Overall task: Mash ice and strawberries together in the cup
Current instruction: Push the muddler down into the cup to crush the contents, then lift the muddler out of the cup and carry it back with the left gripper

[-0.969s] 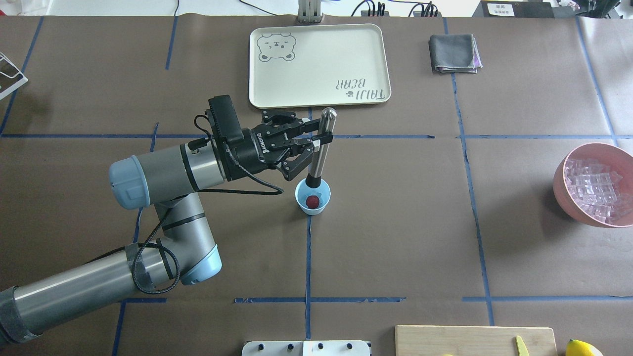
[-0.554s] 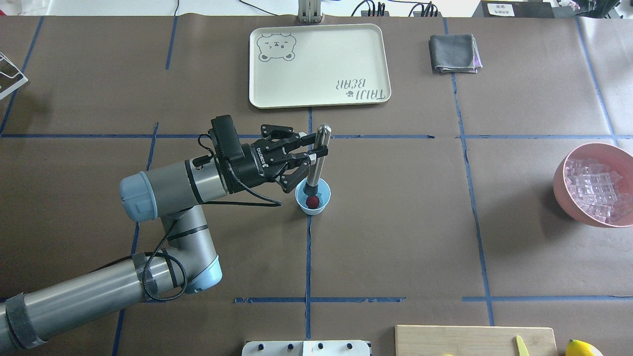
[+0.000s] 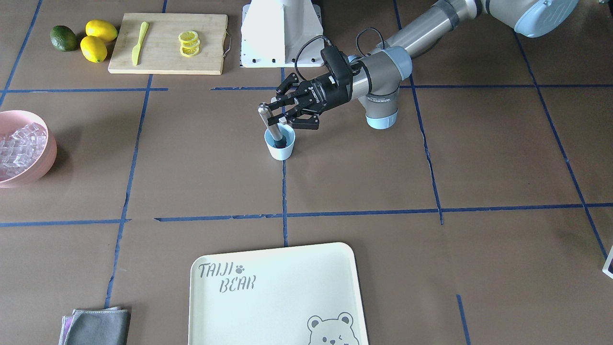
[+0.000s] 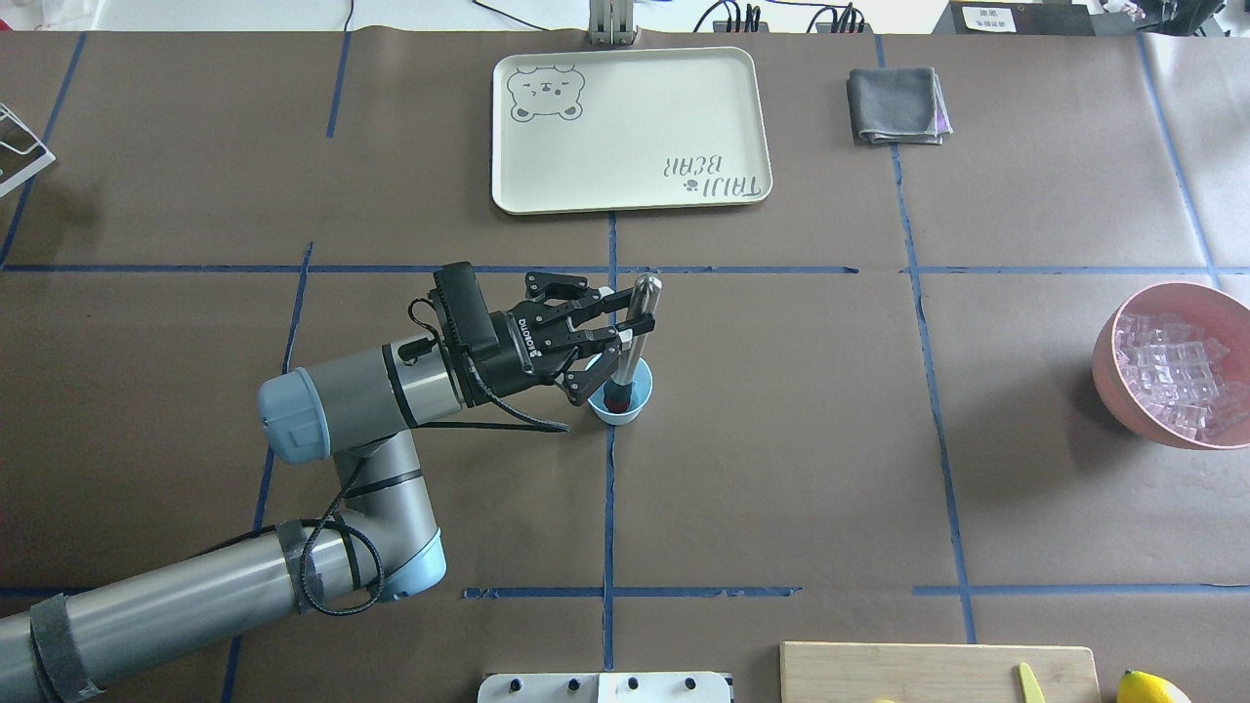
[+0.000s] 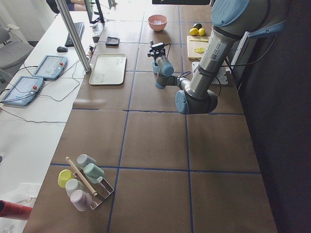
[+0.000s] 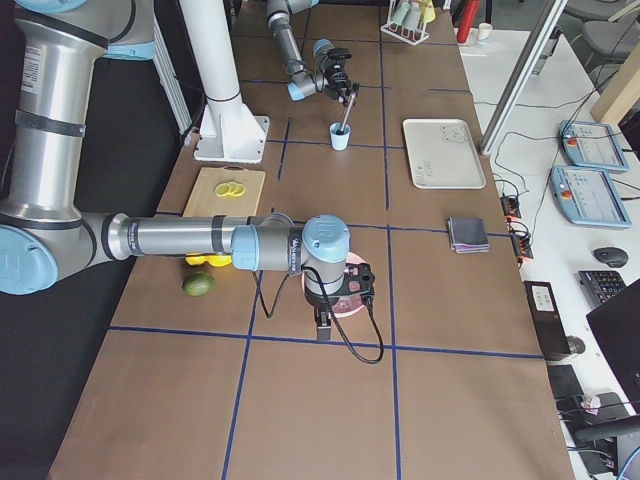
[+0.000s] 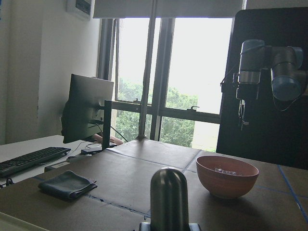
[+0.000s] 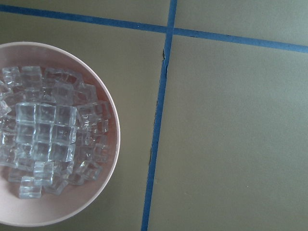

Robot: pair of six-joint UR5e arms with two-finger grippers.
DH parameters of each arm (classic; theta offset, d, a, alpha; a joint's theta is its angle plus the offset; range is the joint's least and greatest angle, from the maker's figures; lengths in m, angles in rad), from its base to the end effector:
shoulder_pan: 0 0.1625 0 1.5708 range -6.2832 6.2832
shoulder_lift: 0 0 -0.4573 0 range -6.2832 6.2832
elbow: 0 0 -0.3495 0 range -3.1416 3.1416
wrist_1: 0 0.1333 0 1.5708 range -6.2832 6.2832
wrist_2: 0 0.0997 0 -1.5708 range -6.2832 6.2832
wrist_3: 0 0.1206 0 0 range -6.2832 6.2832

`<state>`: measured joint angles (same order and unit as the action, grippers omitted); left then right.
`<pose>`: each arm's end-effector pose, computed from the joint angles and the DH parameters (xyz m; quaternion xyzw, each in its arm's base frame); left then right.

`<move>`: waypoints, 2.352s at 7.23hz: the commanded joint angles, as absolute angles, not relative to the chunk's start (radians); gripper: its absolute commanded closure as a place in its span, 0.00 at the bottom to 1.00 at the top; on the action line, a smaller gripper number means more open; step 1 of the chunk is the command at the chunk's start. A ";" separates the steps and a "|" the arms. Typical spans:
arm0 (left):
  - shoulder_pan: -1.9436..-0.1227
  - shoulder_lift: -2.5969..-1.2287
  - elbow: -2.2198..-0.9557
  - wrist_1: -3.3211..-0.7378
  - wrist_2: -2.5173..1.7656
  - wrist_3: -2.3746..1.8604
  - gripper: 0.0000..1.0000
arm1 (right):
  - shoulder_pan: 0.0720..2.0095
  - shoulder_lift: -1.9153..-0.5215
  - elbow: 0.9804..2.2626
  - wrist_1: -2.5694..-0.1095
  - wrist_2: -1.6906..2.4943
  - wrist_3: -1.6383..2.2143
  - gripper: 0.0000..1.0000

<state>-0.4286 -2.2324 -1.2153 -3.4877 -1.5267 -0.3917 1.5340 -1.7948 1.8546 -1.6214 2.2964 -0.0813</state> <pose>0.5331 -0.3960 0.2656 0.6520 0.6148 0.1441 0.4196 0.0404 -0.3495 0.6768 0.0122 -0.3547 -0.0568 0.9332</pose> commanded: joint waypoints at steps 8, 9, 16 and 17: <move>-0.711 -2.171 -1.613 -2.625 -1.802 -0.503 0.99 | 1.534 -1.795 1.848 -1.621 2.295 -0.083 0.00; -0.732 -2.171 -1.650 -2.448 -1.813 -0.496 0.99 | 1.534 -1.795 1.848 -1.621 2.295 -0.083 0.01; -0.850 -2.042 -1.850 -1.509 -1.810 0.074 1.00 | 1.534 -1.795 1.848 -1.621 2.295 -0.084 0.01; -0.898 -2.025 -1.842 -1.441 -1.815 0.081 1.00 | 1.534 -1.795 1.848 -1.621 2.295 -0.084 0.00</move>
<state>-0.8496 -2.0538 -1.8466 -1.5302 -1.8104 0.0285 1.5340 -1.7948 1.8484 -1.6214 2.2948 -0.0842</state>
